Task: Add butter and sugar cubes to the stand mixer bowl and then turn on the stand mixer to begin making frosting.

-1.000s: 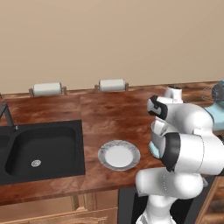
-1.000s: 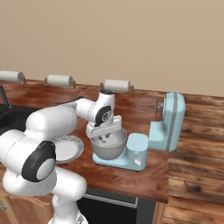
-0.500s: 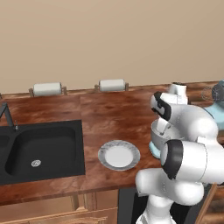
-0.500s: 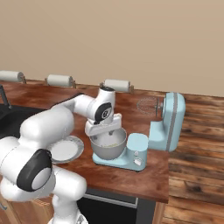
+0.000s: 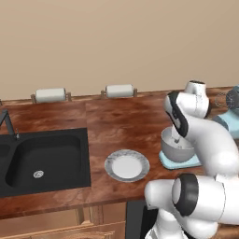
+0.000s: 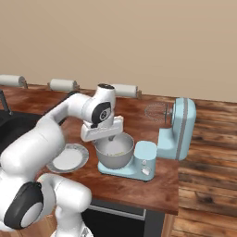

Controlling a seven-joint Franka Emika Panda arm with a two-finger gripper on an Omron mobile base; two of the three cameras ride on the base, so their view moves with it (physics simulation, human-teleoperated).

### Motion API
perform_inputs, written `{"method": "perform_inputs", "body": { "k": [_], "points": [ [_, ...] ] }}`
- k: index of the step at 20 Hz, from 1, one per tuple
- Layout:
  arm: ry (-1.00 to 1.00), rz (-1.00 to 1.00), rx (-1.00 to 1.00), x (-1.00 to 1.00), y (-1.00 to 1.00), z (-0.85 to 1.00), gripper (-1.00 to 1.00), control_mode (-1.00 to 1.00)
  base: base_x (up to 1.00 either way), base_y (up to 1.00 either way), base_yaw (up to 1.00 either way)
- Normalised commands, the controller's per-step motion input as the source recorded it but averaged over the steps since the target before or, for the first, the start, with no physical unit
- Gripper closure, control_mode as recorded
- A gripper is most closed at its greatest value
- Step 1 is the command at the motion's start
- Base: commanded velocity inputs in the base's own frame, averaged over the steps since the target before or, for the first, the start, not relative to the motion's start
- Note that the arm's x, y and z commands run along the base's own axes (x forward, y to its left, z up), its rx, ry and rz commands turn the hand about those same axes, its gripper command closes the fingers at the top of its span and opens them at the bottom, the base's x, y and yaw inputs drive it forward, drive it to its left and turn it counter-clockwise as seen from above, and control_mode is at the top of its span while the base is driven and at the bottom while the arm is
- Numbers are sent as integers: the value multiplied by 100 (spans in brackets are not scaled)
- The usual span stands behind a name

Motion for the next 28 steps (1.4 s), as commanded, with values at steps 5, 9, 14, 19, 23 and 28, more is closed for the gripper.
{"method": "perform_inputs", "body": {
  "k": [5, 9, 14, 19, 23, 28],
  "points": [
    [-19, -4, 1, -96, -1, 0, -100, -100, 0, 0, 0],
    [-27, -3, 1, -91, -6, 0, -100, -100, 0, 0, 0],
    [-24, 0, 1, -69, -24, 10, -100, -100, 0, 0, 0],
    [-20, 0, 4, -44, -51, 16, -100, -100, 0, 0, 0],
    [-21, 0, 6, -32, -69, 12, -100, -100, 0, 0, 0],
    [-19, 0, 9, -6, -81, 15, -100, -100, 0, 0, 0]
  ]
}}
